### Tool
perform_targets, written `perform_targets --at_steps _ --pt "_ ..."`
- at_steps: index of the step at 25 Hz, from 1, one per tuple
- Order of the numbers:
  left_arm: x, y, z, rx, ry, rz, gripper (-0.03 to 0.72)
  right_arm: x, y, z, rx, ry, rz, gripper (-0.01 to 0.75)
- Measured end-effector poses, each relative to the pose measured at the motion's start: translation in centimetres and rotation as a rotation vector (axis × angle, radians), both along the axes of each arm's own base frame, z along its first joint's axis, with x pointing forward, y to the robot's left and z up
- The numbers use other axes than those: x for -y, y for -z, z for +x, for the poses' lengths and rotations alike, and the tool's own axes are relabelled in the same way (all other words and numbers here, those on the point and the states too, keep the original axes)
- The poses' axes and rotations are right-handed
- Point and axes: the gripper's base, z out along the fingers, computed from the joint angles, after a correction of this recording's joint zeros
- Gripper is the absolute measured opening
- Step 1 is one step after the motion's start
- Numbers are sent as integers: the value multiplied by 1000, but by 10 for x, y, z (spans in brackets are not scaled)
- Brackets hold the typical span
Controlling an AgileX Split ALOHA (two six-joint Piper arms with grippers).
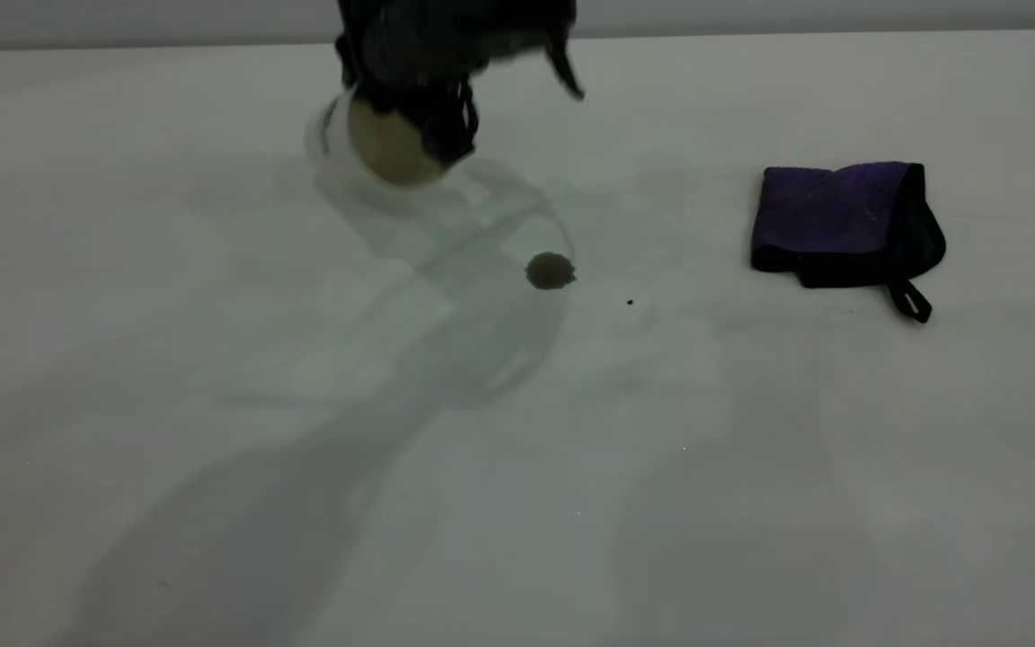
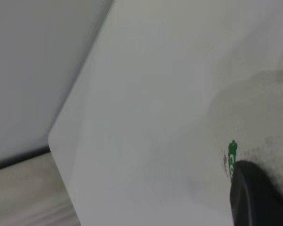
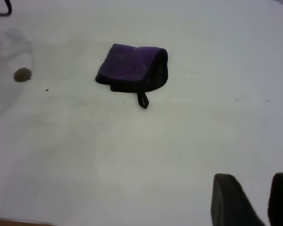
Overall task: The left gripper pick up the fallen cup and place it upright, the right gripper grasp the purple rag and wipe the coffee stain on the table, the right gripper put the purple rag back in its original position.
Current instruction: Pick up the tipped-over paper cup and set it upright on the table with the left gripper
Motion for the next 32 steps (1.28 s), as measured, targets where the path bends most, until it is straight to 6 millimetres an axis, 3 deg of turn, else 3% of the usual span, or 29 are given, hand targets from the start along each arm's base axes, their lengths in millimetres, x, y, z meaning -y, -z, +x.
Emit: perform_targets --at_steps 3,5,8,12,18,25,32 --pt "-2 -47 10 -5 -1 -126 12 0 0 0 0 0 0 238" --pt "-14 -79 18 -29 -40 -282 11 0 0 0 0 0 0 238" --pt "-40 -100 31 -107 -94 -492 11 0 0 0 0 0 0 238" --pt "-71 -90 43 -268 -137 -717 11 0 0 0 0 0 0 238" --pt "-96 -62 55 -404 -132 -959 11 0 0 0 0 0 0 238" --pt "-99 -25 59 -438 -151 -996 14 0 0 0 0 0 0 238" --pt "-98 -12 60 -444 -164 -1001 54 0 0 0 0 0 0 238"
